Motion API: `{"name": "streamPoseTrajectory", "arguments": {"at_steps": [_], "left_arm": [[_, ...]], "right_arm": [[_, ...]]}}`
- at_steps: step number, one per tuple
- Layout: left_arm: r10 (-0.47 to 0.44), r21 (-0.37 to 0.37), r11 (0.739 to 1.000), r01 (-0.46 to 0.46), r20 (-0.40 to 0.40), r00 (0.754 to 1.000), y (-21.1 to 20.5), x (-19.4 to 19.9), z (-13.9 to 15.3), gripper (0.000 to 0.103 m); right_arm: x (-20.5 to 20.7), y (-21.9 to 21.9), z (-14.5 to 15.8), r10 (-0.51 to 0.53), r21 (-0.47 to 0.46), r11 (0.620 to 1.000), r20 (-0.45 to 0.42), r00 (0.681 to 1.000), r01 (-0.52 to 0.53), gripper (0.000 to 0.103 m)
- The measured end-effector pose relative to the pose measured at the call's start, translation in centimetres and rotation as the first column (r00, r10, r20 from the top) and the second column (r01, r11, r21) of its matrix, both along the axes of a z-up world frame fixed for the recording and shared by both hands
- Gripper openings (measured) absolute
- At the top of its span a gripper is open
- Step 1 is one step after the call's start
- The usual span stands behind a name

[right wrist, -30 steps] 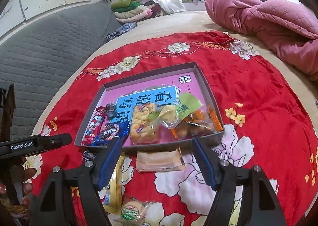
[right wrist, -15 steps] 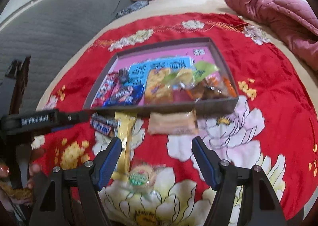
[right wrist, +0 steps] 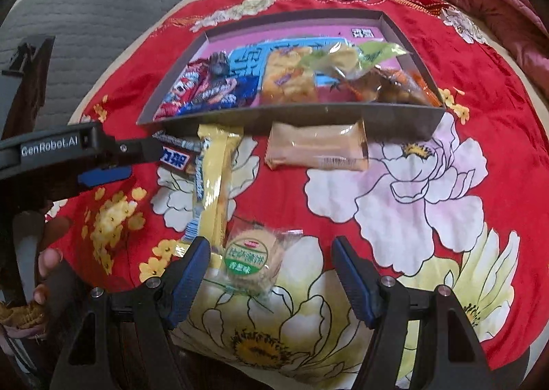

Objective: Organize snacks
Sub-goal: 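Grasp the round biscuit pack with the right gripper while the left grasps the chocolate bar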

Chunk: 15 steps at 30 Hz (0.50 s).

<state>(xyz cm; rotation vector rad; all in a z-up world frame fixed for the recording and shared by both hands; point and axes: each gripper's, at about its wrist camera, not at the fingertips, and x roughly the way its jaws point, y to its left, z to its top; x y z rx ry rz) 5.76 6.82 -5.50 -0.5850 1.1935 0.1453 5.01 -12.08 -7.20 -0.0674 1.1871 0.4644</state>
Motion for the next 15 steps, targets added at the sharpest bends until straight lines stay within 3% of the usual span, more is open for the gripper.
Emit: {"name": "streamPoseTrajectory", "arguments": {"at_steps": [5, 15], "left_arm": [[0.042, -0.034, 0.999, -0.042, -0.008, 0.999, 0.1, 0.4, -0.6, 0.065], [0.119, -0.109, 0.986, -0.123, -0.047, 0.992, 0.1, 1.2, -2.3, 0.065]], "right_arm": [[0.0, 0.2, -1.1, 0.005, -0.047, 0.999, -0.033, 0.999, -0.007, 0.072], [0.1, -0.1, -1.3, 0.016, -0.069, 0.997, -0.015, 1.0, -0.017, 0.05]]}}
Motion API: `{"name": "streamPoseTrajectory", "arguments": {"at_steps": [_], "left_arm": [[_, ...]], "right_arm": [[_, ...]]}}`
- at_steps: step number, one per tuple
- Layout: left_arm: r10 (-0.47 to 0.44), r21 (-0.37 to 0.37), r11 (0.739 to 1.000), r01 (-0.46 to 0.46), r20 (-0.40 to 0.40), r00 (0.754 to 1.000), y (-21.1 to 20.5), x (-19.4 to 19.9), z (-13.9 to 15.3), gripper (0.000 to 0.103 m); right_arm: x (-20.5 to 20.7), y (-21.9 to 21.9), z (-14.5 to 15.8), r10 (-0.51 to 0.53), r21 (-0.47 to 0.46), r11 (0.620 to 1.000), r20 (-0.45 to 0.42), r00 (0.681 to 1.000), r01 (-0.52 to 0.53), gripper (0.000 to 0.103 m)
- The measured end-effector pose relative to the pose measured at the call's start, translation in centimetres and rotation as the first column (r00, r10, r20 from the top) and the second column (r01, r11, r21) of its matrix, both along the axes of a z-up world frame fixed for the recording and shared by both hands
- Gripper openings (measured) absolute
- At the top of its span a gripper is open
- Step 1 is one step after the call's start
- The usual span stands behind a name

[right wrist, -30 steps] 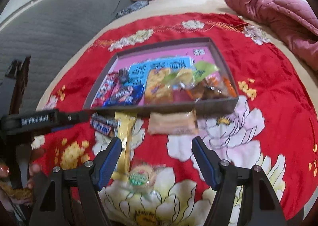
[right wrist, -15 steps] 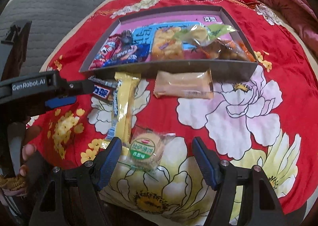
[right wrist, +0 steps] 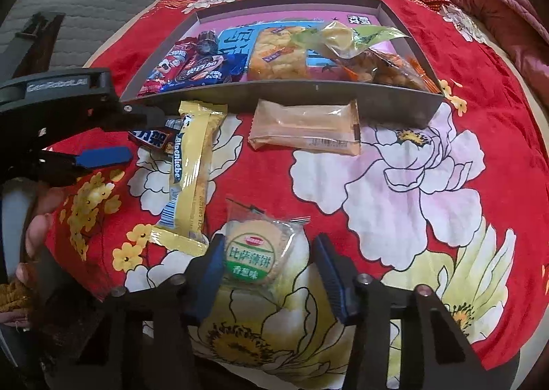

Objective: Organize snacks
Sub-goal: 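Grasp the round biscuit pack with the right gripper while the left grasps the chocolate bar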

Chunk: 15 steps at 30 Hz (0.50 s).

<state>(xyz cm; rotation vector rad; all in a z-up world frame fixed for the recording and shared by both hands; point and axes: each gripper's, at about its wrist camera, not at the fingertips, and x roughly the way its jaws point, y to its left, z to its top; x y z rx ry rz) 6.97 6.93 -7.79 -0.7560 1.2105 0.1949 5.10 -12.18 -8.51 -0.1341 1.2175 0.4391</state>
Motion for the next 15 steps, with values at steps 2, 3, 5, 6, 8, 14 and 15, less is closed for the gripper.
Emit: {"name": "streamPoseTrajectory", "arguments": {"at_steps": [2, 3, 5, 6, 8, 14, 15], "left_arm": [[0.006, 0.006, 1.0, -0.006, 0.002, 1.0, -0.1, 0.1, 0.0, 0.065], [0.013, 0.007, 1.0, -0.013, 0.002, 1.0, 0.0, 0.3, -0.1, 0.065], [0.025, 0.008, 1.0, -0.025, 0.0, 1.0, 0.0, 0.5, -0.3, 0.065], [0.034, 0.011, 0.999, -0.034, -0.002, 0.999, 0.1, 0.7, -0.4, 0.065], [0.044, 0.016, 0.999, -0.044, -0.004, 0.999, 0.1, 1.0, -0.6, 0.065], [0.07, 0.007, 0.998, -0.07, 0.006, 0.998, 0.3, 1.2, -1.2, 0.065], [0.072, 0.005, 0.997, -0.072, 0.008, 0.997, 0.3, 1.2, -1.3, 0.065]], "right_arm": [[0.1, 0.1, -0.1, 0.004, 0.008, 1.0, -0.003, 1.0, -0.004, 0.048], [0.1, 0.2, -0.1, 0.004, 0.013, 1.0, -0.004, 1.0, -0.004, 0.046], [0.2, 0.3, -0.2, 0.008, 0.019, 1.0, -0.003, 1.0, -0.008, 0.044], [0.3, 0.4, -0.2, 0.011, 0.02, 1.0, -0.003, 1.0, -0.011, 0.043], [0.4, 0.7, -0.4, 0.017, 0.018, 1.0, -0.004, 1.0, -0.017, 0.042], [0.6, 0.9, -0.5, 0.028, 0.018, 0.999, 0.0, 1.0, -0.028, 0.038], [0.7, 1.0, -0.5, 0.028, 0.02, 0.999, 0.0, 1.0, -0.028, 0.037]]}}
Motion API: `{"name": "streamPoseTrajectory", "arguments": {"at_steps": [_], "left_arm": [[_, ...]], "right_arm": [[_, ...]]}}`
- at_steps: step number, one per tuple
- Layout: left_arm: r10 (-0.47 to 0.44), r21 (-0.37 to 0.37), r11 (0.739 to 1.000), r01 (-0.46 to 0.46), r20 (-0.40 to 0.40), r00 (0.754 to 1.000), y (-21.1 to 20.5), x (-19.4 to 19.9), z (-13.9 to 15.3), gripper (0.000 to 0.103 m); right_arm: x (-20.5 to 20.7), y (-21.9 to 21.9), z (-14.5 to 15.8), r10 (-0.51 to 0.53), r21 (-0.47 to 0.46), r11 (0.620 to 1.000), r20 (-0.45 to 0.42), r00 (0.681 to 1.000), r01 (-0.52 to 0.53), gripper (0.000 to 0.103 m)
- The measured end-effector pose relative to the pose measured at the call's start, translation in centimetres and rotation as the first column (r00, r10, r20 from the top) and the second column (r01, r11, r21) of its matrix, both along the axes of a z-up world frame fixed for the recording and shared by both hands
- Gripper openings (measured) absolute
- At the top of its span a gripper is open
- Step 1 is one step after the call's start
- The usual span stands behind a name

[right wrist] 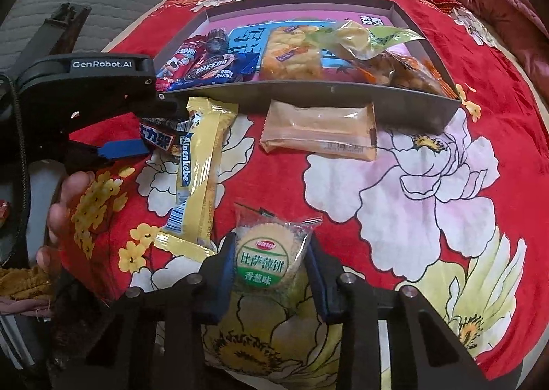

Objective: Organize snacks
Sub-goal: 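Grasp the round biscuit pack with the right gripper while the left grasps the chocolate bar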

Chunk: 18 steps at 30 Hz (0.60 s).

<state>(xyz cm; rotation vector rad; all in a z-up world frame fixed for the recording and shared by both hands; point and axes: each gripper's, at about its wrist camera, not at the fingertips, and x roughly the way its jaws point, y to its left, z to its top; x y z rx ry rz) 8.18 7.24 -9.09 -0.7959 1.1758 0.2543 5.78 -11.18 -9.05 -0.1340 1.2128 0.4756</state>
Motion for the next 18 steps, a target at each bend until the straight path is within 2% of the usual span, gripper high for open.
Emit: {"name": "streamPoseTrajectory", "arguments": {"at_steps": [1, 2, 5, 9, 18], "left_arm": [[0.001, 0.005, 1.0, -0.001, 0.0, 1.0, 0.0, 0.0, 0.0, 0.064], [0.002, 0.009, 1.0, -0.002, 0.001, 1.0, 0.0, -0.2, 0.0, 0.057], [0.004, -0.002, 1.0, -0.004, 0.013, 1.0, 0.4, -0.4, 0.1, 0.053], [-0.028, -0.007, 1.0, 0.028, 0.041, 0.999, 0.2, -0.4, 0.4, 0.041], [-0.126, 0.057, 0.991, 0.12, 0.101, 0.987, -0.9, -1.0, 3.1, 0.032]], "right_arm": [[0.1, 0.0, 0.0, 0.0, 0.003, 1.0, -0.001, 1.0, 0.0, 0.037], [0.1, 0.1, -0.1, -0.001, 0.004, 1.0, -0.002, 1.0, 0.001, 0.037], [0.3, 0.1, -0.1, -0.005, 0.014, 1.0, -0.005, 1.0, 0.005, 0.037], [0.1, -0.4, 0.1, -0.009, 0.023, 1.0, -0.005, 1.0, 0.01, 0.036], [0.0, -1.0, 0.7, -0.032, 0.046, 0.998, 0.008, 0.999, 0.031, 0.035]]}}
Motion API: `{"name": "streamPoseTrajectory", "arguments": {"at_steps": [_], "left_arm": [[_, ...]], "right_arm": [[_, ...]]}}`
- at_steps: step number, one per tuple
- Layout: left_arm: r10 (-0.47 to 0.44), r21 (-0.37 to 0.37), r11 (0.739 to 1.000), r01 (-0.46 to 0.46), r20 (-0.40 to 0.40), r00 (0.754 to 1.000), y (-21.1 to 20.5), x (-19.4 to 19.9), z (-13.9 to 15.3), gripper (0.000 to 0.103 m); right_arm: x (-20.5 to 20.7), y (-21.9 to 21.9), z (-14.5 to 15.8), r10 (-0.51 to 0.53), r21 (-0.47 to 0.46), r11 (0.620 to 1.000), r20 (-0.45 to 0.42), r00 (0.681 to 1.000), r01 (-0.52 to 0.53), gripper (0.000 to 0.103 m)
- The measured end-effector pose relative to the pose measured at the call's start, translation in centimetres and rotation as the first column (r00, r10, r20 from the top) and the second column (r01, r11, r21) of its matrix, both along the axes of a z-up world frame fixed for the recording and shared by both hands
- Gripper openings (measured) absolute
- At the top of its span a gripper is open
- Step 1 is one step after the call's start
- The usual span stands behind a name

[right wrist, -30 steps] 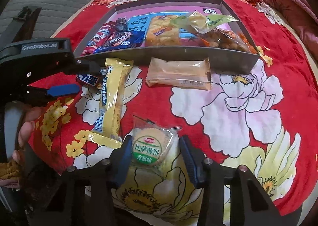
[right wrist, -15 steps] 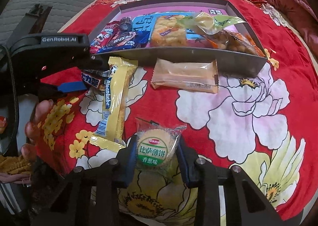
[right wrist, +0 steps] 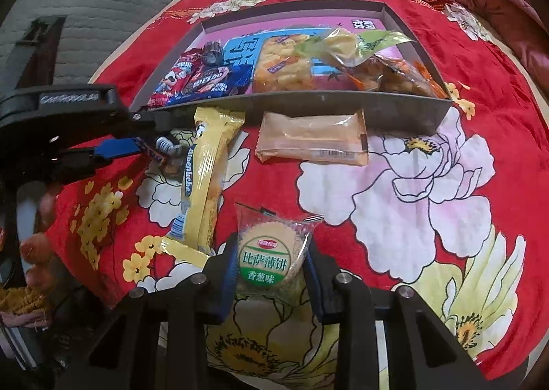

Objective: Organize snacks
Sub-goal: 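Grasp the round biscuit pack with the right gripper while the left grasps the chocolate bar, then carry the biscuit pack into the tray with the right gripper while the left places the chocolate bar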

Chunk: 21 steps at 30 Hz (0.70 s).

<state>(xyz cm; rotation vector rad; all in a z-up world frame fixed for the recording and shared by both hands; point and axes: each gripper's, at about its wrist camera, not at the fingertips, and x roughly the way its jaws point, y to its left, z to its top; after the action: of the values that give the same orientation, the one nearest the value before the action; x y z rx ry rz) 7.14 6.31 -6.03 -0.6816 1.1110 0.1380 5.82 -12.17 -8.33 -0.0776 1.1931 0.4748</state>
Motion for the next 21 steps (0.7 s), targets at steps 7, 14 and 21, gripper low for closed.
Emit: {"name": "streamPoseTrajectory", "arguments": {"at_steps": [7, 14, 21], "left_arm": [[-0.048, 0.039, 0.998, 0.047, 0.046, 0.998, -0.3, -0.9, 2.0, 0.029], [-0.08, 0.095, 0.993, 0.07, 0.1, 0.992, -0.8, -1.1, 4.4, 0.029], [-0.103, 0.154, 0.985, 0.083, 0.128, 0.986, -1.1, -1.2, 5.8, 0.029]], "right_arm": [[-0.2, -1.2, 1.7, -0.042, 0.036, 0.999, 0.059, 0.997, 0.04, 0.034], [-0.4, -0.8, 3.2, -0.03, 0.062, 0.998, 0.13, 0.991, 0.022, 0.034], [-0.1, -0.2, 5.0, -0.019, 0.086, 0.996, 0.217, 0.976, 0.001, 0.034]]}}
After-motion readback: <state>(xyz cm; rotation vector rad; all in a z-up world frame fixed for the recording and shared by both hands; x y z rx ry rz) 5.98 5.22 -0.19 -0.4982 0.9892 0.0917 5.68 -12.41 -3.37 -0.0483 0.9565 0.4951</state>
